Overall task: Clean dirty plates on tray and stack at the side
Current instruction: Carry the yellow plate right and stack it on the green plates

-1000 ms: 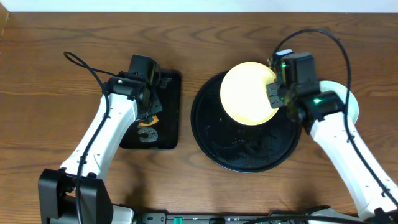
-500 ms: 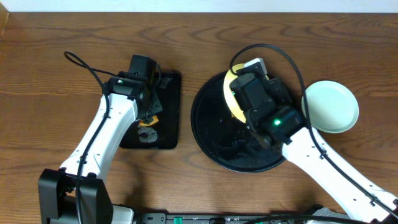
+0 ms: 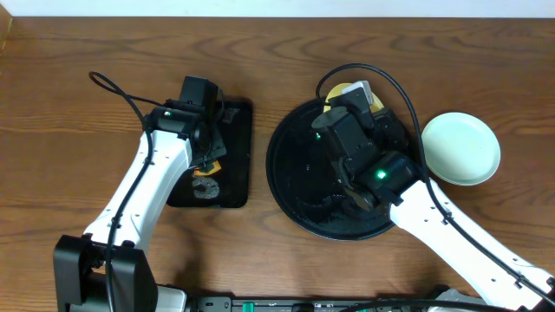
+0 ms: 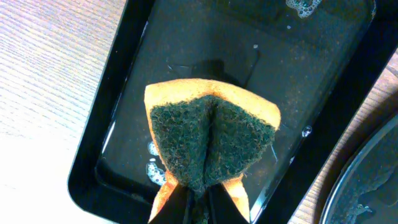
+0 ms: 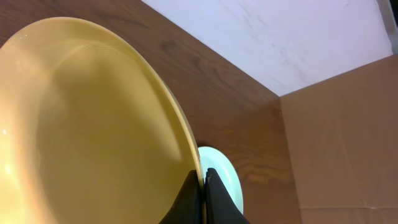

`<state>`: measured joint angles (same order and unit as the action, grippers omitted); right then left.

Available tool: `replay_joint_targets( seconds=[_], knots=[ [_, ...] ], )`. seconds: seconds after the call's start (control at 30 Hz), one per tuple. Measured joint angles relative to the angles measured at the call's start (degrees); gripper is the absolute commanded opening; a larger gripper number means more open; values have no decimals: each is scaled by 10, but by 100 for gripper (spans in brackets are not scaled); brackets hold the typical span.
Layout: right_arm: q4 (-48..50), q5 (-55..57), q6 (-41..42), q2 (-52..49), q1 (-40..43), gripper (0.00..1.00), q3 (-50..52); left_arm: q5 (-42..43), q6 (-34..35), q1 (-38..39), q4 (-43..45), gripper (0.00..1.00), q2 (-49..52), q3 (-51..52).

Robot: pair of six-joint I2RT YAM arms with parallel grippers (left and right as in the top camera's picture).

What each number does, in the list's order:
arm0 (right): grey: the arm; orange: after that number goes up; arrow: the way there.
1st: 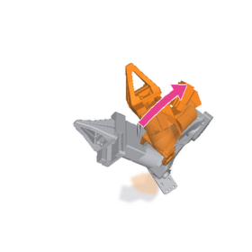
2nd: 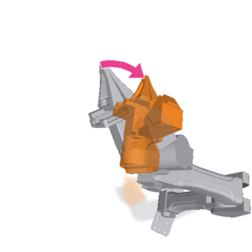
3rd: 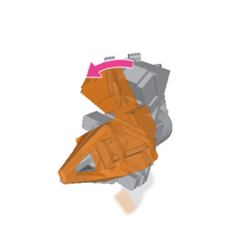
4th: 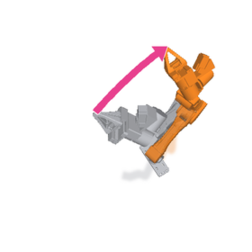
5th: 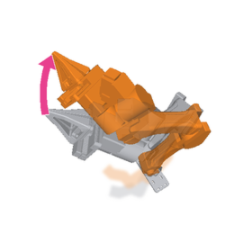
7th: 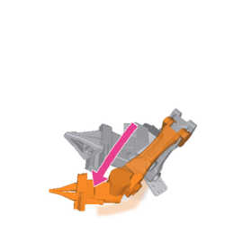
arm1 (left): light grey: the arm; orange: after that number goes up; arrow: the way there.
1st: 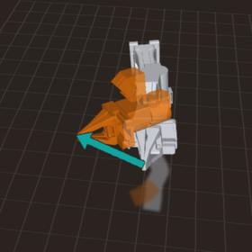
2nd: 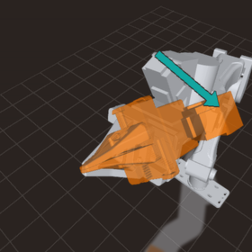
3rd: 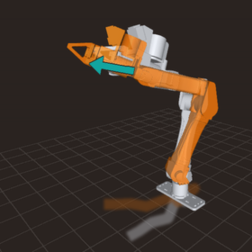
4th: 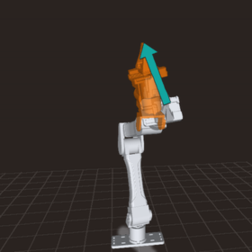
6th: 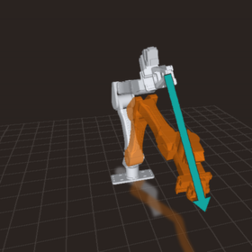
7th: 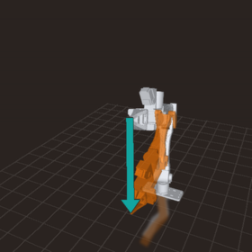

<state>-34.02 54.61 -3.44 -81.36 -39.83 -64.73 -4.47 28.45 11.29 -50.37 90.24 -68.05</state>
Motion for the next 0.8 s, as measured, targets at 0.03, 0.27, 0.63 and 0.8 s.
replay_joint_targets(
  seconds=[0.03,0.27,0.63,0.8],
  knots=[
    [0,2,0,0,0,1,0,0,0,0,0,8,0,0],
    [0,5,2,0,0,1,0,0,0,0,0,8,0,0],
    [-86,-50,224,0,144,1,1,0,-1,0,6,8,0,1],
    [-98,-178,299,0,282,1,1,0,-37,0,61,8,0,11]
  ],
)
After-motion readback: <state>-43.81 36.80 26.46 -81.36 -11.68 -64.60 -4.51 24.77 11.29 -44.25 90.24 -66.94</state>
